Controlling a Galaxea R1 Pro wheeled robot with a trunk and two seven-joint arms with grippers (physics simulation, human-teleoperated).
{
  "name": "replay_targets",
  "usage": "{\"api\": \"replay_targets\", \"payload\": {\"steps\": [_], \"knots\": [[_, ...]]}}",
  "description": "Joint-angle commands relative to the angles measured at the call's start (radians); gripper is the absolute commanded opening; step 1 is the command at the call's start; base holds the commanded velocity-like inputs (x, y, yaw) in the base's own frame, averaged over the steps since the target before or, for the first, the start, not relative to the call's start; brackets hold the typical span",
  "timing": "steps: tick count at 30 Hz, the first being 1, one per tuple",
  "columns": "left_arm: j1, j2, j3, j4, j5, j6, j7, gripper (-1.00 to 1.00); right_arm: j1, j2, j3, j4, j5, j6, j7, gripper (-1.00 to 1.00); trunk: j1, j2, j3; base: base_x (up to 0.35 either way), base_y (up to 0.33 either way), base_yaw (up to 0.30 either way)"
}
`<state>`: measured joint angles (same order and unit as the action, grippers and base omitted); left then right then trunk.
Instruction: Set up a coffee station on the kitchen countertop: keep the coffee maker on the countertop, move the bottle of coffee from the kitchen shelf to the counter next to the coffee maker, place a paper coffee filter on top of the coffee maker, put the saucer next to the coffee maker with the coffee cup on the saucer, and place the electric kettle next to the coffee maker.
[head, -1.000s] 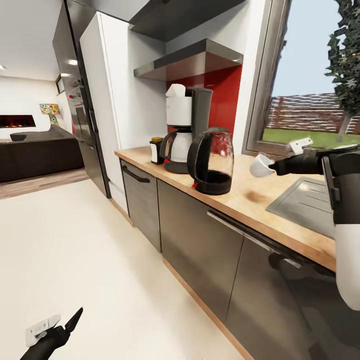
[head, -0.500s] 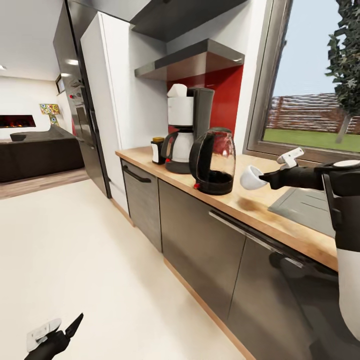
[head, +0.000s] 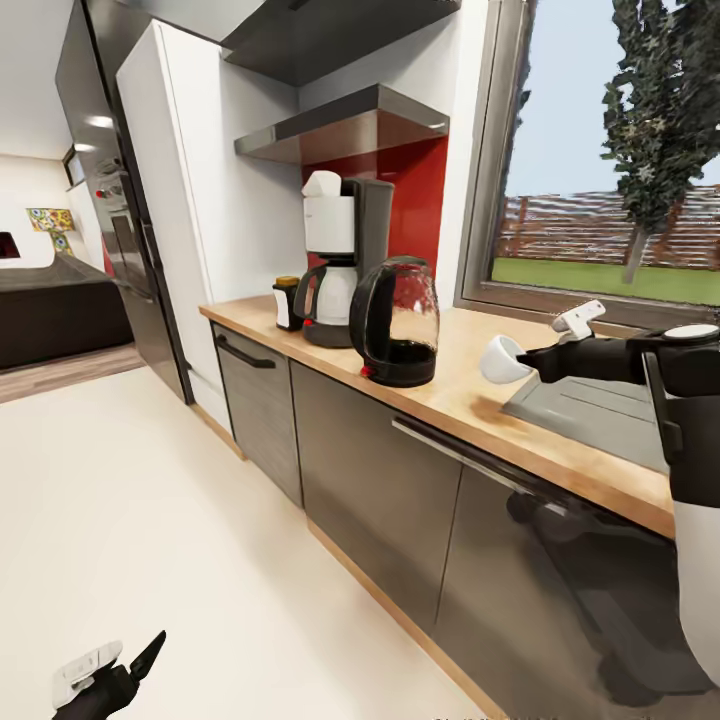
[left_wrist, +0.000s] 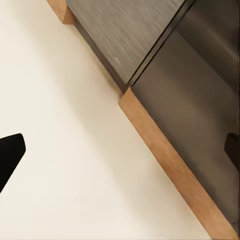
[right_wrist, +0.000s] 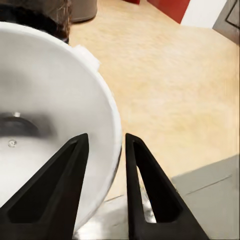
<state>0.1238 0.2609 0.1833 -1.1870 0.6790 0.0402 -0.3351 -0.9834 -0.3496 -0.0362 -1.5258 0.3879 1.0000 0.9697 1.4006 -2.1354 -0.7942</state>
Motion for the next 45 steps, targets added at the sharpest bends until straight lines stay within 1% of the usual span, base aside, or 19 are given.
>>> {"api": "replay_targets", "payload": {"steps": [1,7,11,16,17,19,20,21,26,29,33,34,35,38,39,41,45], "knots": [[0.000,0.000,0.001,-0.001,0.010,0.004,-0.004,1.00,-0.001,0.001,-0.001,0.000,0.009,0.004,0.012,-1.00,0.000,0.000,0.000,-0.001,0.001,-0.263],[0.000,0.000,0.001,0.000,0.010,0.003,-0.004,1.00,0.001,0.001,-0.001,0.000,0.008,0.003,0.012,-1.00,0.000,0.000,0.004,-0.004,0.050,-0.264],[0.000,0.000,0.001,0.000,0.010,0.003,-0.004,1.00,0.002,0.001,-0.001,0.000,0.008,0.003,0.014,-1.00,0.000,0.000,0.005,-0.071,0.213,-0.219],[0.000,0.000,0.001,0.001,0.010,0.003,-0.004,1.00,0.002,0.001,-0.005,0.000,0.008,0.003,0.015,-1.00,0.000,0.000,0.006,-0.141,0.252,-0.077],[0.000,0.000,0.001,0.001,0.010,0.003,-0.004,1.00,0.002,0.001,-0.030,0.000,0.009,0.003,0.015,-1.00,0.000,0.000,0.006,-0.127,0.167,-0.022],[0.000,0.000,0.001,0.001,0.010,0.003,-0.004,1.00,0.002,0.001,-0.054,0.000,0.009,0.003,0.015,-1.00,0.000,0.000,0.006,-0.092,0.120,-0.016],[0.000,0.000,0.001,0.001,0.010,0.003,-0.004,1.00,0.002,0.001,-0.097,0.000,0.008,0.003,0.028,-1.00,0.000,0.000,0.006,-0.027,0.035,-0.005],[0.000,0.000,0.001,0.001,0.010,0.003,-0.004,1.00,0.002,0.001,-0.106,0.000,0.008,0.003,0.047,-1.00,0.000,0.000,0.006,-0.017,0.022,-0.003],[0.000,0.000,0.001,0.000,0.010,0.003,-0.005,1.00,0.002,0.003,-0.117,-0.003,0.008,0.003,0.095,-1.00,0.000,0.000,0.006,-0.008,0.011,-0.001],[0.000,0.000,0.000,0.000,0.010,0.003,-0.004,1.00,0.003,0.011,-0.121,-0.003,0.007,0.003,0.107,-1.00,0.000,0.000,0.006,-0.001,0.002,0.000],[0.000,0.000,-0.002,-0.001,0.010,0.003,-0.004,1.00,0.004,0.014,-0.130,-0.004,0.007,0.003,0.109,-1.00,0.000,0.000,0.006,0.000,0.000,0.000],[0.000,-0.001,-0.003,-0.003,0.010,0.003,-0.004,1.00,0.028,0.015,-0.168,-0.004,-0.007,0.003,0.135,-1.00,0.000,0.000,0.006,0.000,0.000,0.000],[0.000,-0.001,-0.005,-0.008,0.010,0.003,-0.004,1.00,0.073,0.016,-0.241,-0.004,-0.047,0.001,0.193,-1.00,0.000,0.000,0.006,0.000,0.000,0.000],[0.000,-0.001,-0.006,-0.015,0.010,0.002,-0.005,1.00,0.103,0.017,-0.294,-0.004,-0.082,0.001,0.233,-1.00,0.000,0.000,0.006,0.000,0.000,0.000],[0.000,-0.002,-0.007,-0.014,0.010,0.001,-0.005,1.00,0.111,0.020,-0.307,-0.004,-0.092,0.000,0.243,-1.00,0.000,0.000,0.006,0.000,0.000,0.000],[0.000,-0.004,-0.015,-0.009,0.010,0.000,-0.004,1.00,0.118,0.029,-0.319,-0.004,-0.101,-0.001,0.252,-1.00,0.000,0.000,0.006,0.000,0.000,0.000],[0.000,-0.004,-0.028,-0.007,0.010,-0.001,-0.004,1.00,0.123,0.039,-0.325,-0.006,-0.109,-0.002,0.260,-1.00,0.000,0.000,0.006,0.000,0.000,0.000]]}}
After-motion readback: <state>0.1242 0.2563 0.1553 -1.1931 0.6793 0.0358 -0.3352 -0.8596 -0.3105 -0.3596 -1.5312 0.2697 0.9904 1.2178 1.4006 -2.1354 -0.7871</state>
